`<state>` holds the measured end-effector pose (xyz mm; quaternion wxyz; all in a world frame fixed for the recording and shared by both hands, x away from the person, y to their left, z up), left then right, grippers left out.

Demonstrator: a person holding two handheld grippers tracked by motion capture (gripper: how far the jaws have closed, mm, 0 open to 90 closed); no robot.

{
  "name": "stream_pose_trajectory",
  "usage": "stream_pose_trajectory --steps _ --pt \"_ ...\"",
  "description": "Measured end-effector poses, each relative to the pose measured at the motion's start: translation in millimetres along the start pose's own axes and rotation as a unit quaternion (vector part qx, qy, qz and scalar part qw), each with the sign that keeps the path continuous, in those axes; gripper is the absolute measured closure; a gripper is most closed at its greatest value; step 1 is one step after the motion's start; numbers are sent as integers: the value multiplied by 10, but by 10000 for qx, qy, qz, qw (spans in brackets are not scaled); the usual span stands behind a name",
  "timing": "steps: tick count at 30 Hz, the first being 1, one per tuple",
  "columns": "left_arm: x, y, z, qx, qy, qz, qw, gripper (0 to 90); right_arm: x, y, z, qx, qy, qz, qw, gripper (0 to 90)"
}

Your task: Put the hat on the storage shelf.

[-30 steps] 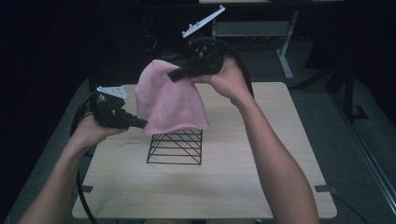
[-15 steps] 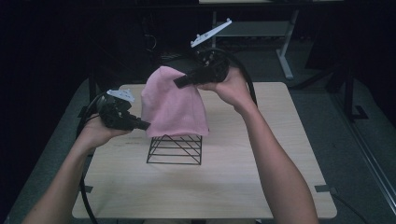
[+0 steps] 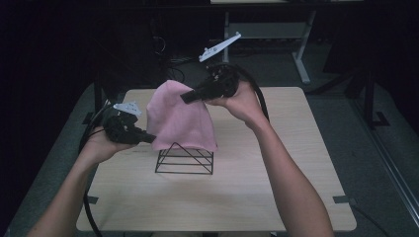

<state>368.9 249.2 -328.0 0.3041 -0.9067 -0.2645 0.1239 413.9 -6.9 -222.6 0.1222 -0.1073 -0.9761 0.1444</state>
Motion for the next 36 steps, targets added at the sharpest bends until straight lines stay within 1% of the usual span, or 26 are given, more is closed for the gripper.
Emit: stream_pose_trajectory --steps 6,10,11,13,14,15,16,17,18,23,27,28,30,31,32,33,34,35,36 --pt "-3 25 83 93 3 -28 10000 831 18 46 84 32 -7 -89 10000 751" --pt "-12 54 144 180 3 -86 9998 832 25 91 164 51 54 -191 9998 745" --pt "-8 57 161 229 44 -94 9997 831 28 100 186 62 62 -215 9997 744" --pt "-10 70 192 233 -3 -114 9997 831 26 119 231 76 80 -251 9996 740" --pt "-5 75 208 276 26 -116 9995 831 32 127 251 85 117 -271 9995 739" --pt "-11 88 223 279 -3 -136 9995 832 25 133 274 105 74 -283 9995 737" --pt "-11 93 234 316 34 -158 9994 831 31 138 291 115 121 -308 9994 735" --pt "-15 102 242 313 26 -133 9994 832 27 141 311 135 118 -315 9993 735" --pt "-23 117 252 295 -3 -150 9995 831 30 143 330 123 124 -325 9993 735" --pt "-34 170 295 393 57 -139 9991 831 34 133 425 180 198 -361 9990 729" --pt "-45 204 328 483 100 -170 9986 831 33 134 498 187 258 -395 9987 726" --pt "-50 216 339 499 80 -173 9986 831 31 138 518 202 266 -409 9986 726" --pt "-55 236 359 598 155 -203 9979 831 31 150 553 234 276 -427 9984 726" --pt "-54 247 370 597 165 -190 9979 831 36 157 568 243 319 -443 9982 726" --pt "-55 256 380 625 166 -184 9977 831 33 164 584 248 297 -441 9983 726" --pt "-60 267 393 633 151 -192 9977 831 37 169 599 258 336 -442 9981 725" --pt "-58 271 403 660 182 -196 9975 831 33 175 617 276 312 -463 9981 724" --pt "-59 283 416 648 171 -200 9976 831 32 183 633 271 303 -467 9981 724" --pt "-56 291 426 680 194 -189 9973 831 34 188 651 282 328 -483 9979 724"
Point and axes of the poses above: each handheld gripper's, and its own axes: y roughly forward along the jaws, z roughly out of its underside, x roughly to its left, the point moved 3 cm from there along y, roughly forward along the jaws, and after that the axes turned 14 degrees about -x, right-handed, at the moved point
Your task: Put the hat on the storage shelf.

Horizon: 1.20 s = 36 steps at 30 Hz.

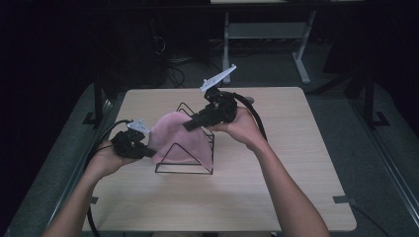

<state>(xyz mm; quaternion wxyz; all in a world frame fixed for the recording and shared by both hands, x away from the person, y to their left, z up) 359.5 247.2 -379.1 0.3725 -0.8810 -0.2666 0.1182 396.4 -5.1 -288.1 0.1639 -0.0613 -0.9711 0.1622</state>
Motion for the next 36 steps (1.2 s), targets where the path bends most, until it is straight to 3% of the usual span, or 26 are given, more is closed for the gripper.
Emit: stream_pose_trajectory --steps 4,11,18,24,30,36 --pt "-1 51 39 58 -29 5 10000 831 -19 30 72 74 61 -33 9999 720" --pt "1 129 91 232 102 -20 9997 824 -43 97 198 191 212 -70 9996 716" --pt "15 196 186 333 108 1 9994 825 -47 165 292 364 183 -100 9991 715" --pt "37 240 219 499 188 -69 9986 825 -45 216 381 525 244 -126 9982 655" --pt "50 295 293 522 59 -33 9986 826 -49 230 454 614 187 -51 9979 615" --pt "63 327 328 530 40 -29 9986 826 -51 214 488 563 183 20 9982 748"
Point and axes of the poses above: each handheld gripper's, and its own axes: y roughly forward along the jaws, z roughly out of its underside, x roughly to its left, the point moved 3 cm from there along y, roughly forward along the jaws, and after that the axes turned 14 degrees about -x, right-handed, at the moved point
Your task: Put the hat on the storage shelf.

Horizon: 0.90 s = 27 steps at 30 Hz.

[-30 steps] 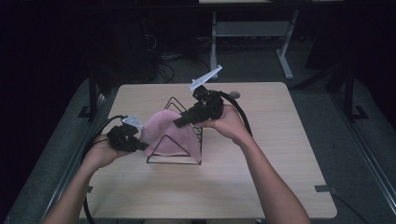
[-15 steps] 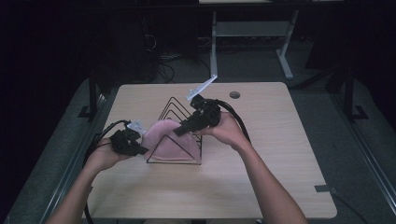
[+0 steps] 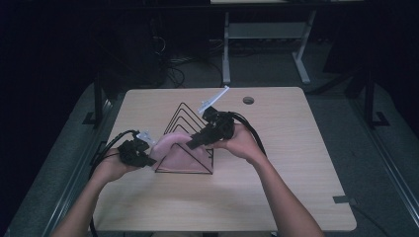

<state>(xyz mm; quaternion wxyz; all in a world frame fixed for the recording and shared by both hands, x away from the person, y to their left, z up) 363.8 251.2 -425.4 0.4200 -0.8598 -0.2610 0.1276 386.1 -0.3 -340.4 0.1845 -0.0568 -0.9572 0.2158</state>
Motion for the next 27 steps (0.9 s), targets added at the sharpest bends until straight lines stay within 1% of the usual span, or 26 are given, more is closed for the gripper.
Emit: stream_pose_trajectory --steps 1,2,3,5,7,9,11,13,16,18,19,21,22,24,25,27 --pt "3 6 2 14 1 -5 10000 826 4 0 -3 -17 15 -5 10000 766" --pt "4 12 1 22 -3 -5 10000 826 3 5 -4 -34 -20 -11 10000 781" --pt "5 17 1 29 1 -7 10000 826 3 10 -5 -32 -52 -16 10000 785" --pt "5 29 1 51 19 4 10000 826 8 21 -1 -12 -32 -21 10000 793" --pt "4 38 -2 72 40 11 10000 827 9 22 3 3 4 -45 10000 795" --pt "-2 50 -1 86 39 27 10000 829 -4 22 3 -30 -48 -48 10000 796" --pt "-1 62 1 112 70 35 9999 830 -10 18 10 -12 -37 -44 10000 796" --pt "-2 68 3 131 70 37 9999 830 -9 20 21 -23 18 -48 10000 795" --pt "-3 66 4 129 60 43 9999 830 -16 21 38 -66 6 -79 9999 785" --pt "-10 58 3 100 41 33 9999 821 -11 7 41 -85 -28 -34 10000 747" --pt "-7 47 0 91 28 5 10000 792 -6 -12 38 -109 -46 -28 9999 729" --pt "-11 24 -2 51 3 22 10000 766 11 -53 34 -220 -21 -76 9997 701" --pt "-16 17 -1 42 -14 41 10000 759 12 -77 37 -261 -29 -62 9996 676" --pt "-23 6 -2 21 -32 96 9999 734 7 -121 57 -345 -55 -71 9994 655" --pt "-25 -1 -5 6 -32 141 9999 716 8 -143 69 -364 -23 -56 9993 641" --pt "-24 -18 -9 -32 -52 147 9999 700 -4 -180 94 -380 13 -11 9993 597"
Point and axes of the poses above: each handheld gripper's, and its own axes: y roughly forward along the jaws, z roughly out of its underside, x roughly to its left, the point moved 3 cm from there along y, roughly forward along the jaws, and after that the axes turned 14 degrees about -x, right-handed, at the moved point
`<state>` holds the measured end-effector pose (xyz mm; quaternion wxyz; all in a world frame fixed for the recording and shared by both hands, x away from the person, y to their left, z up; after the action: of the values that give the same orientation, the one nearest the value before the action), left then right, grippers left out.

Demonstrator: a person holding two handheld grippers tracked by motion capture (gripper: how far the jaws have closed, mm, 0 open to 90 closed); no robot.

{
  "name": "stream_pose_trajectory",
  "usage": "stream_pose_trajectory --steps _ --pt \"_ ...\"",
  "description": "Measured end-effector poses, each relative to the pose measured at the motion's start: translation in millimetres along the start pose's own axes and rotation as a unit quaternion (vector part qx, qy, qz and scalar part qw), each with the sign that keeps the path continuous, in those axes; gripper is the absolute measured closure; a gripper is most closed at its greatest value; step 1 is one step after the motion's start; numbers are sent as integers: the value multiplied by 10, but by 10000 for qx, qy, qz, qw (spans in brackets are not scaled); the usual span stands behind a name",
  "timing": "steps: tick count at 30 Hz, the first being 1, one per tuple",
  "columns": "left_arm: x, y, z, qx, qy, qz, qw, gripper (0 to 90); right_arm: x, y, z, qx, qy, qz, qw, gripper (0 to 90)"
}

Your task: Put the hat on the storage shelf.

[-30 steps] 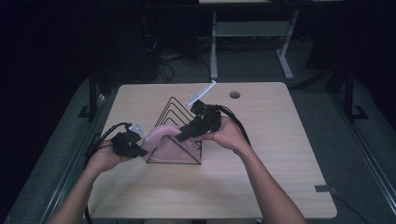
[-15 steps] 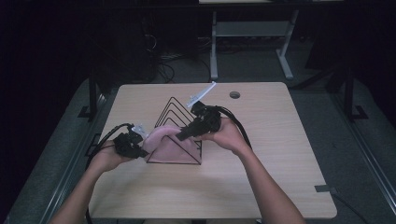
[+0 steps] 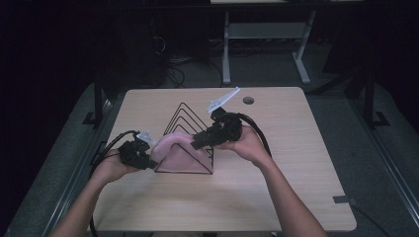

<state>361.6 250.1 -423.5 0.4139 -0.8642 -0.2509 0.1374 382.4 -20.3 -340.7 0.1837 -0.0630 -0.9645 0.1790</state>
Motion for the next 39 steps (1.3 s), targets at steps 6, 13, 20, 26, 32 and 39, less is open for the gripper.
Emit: stream_pose_trajectory --steps 6,13,20,26,32,39 --pt "-6 -38 -1 -31 -22 -41 10000 645 -20 -129 60 -95 160 138 9997 519" --pt "-42 -62 -27 -61 -18 -48 10000 597 -26 -250 94 -120 155 208 9996 497" --pt "-39 -102 -32 -110 -28 -52 9999 578 -52 -382 138 -87 262 423 9987 454" --pt "-19 -138 -24 -139 -28 -57 9999 567 -105 -472 156 -147 203 527 9983 436" --pt "-20 -197 -6 -216 -77 -83 9997 559 -126 -556 197 -124 330 660 9972 422" --pt "-17 -251 26 -258 -93 -90 9996 558 -145 -643 243 -139 389 779 9961 420"
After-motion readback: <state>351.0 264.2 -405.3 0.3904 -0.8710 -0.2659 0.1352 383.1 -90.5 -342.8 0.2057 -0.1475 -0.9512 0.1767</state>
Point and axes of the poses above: each handheld gripper's, and its own axes: y roughly forward along the jaws, z roughly out of its underside, x roughly to its left, the point moved 3 cm from there along y, roughly forward along the jaws, and after that the axes turned 14 degrees about -x, right-handed, at the moved point
